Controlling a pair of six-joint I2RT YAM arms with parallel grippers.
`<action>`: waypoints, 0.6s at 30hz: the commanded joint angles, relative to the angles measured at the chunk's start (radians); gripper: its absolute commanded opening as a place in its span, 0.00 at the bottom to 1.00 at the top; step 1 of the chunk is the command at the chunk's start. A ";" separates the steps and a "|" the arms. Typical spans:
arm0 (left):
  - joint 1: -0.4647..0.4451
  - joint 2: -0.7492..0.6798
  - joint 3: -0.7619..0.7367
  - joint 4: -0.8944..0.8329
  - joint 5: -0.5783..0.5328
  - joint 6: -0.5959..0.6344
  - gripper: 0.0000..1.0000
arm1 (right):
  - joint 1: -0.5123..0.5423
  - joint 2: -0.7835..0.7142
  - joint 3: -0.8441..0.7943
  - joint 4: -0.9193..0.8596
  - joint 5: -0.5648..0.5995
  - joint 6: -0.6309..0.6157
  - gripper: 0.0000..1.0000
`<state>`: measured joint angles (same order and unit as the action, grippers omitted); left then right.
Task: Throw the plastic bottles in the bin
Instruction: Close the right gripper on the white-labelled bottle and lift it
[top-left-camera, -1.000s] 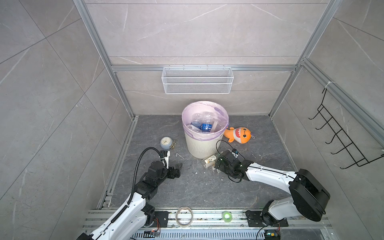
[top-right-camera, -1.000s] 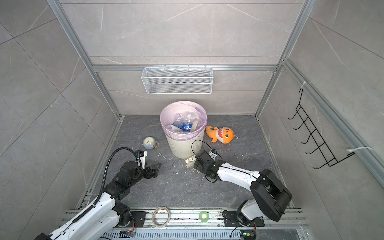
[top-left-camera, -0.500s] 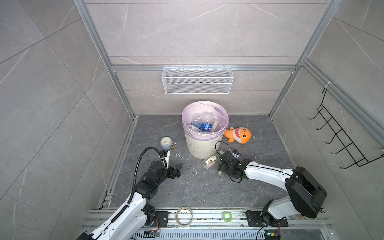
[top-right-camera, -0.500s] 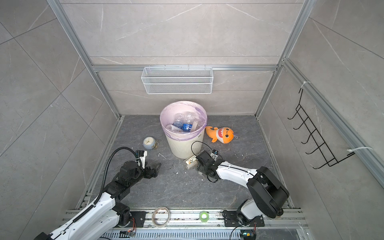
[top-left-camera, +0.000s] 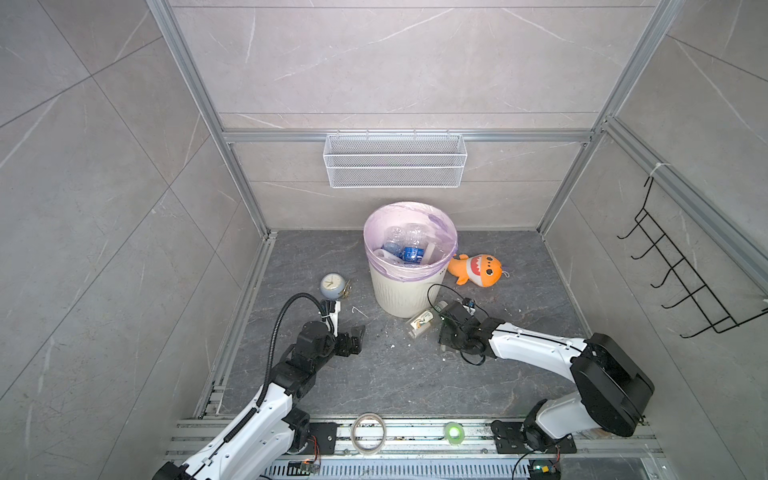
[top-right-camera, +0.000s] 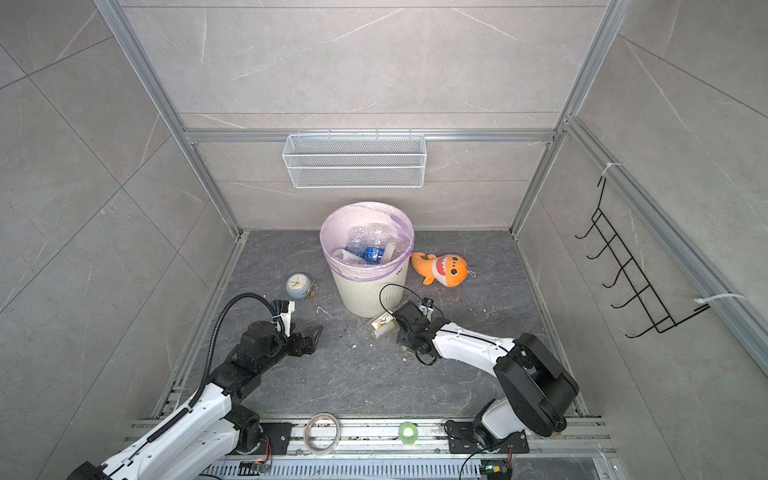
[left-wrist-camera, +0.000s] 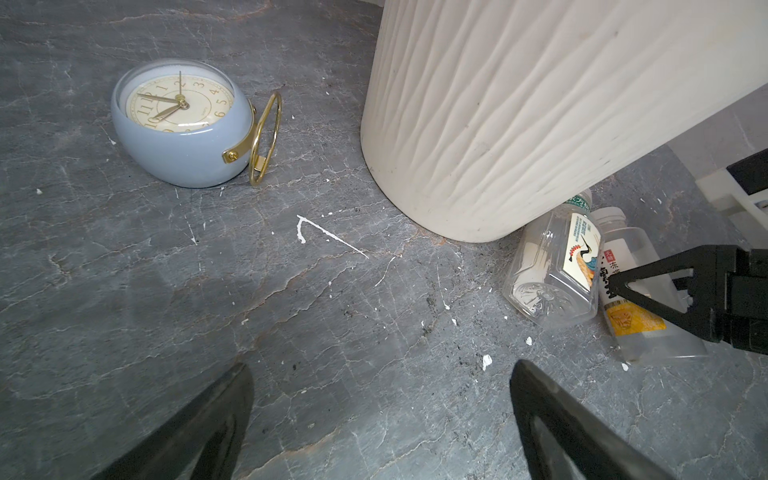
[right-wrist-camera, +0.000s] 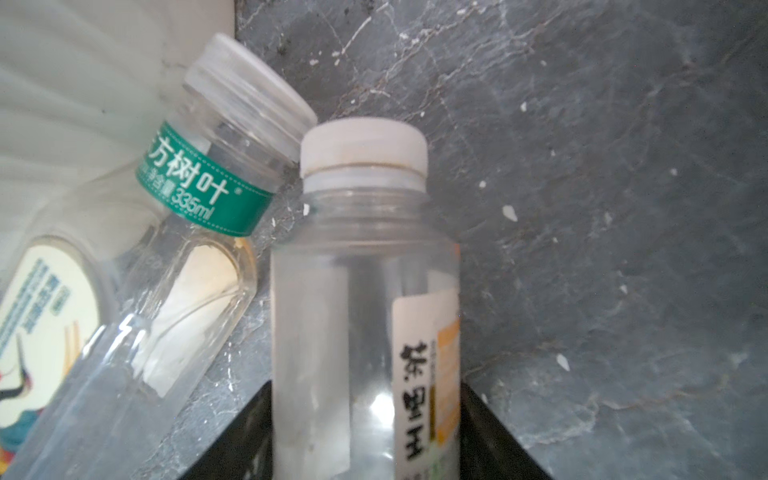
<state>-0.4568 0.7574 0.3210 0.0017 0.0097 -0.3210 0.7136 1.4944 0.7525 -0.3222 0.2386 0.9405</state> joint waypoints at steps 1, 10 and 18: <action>-0.005 0.008 0.007 0.037 0.012 0.019 0.98 | -0.002 -0.022 -0.020 0.002 0.002 -0.039 0.65; -0.006 0.014 0.009 0.038 0.012 0.019 0.98 | 0.000 -0.119 -0.090 0.058 -0.038 -0.143 0.58; -0.005 0.032 0.015 0.039 0.012 0.019 0.98 | 0.017 -0.355 -0.189 0.086 -0.032 -0.294 0.58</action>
<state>-0.4568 0.7856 0.3210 0.0025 0.0097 -0.3210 0.7177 1.2160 0.5949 -0.2676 0.2047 0.7326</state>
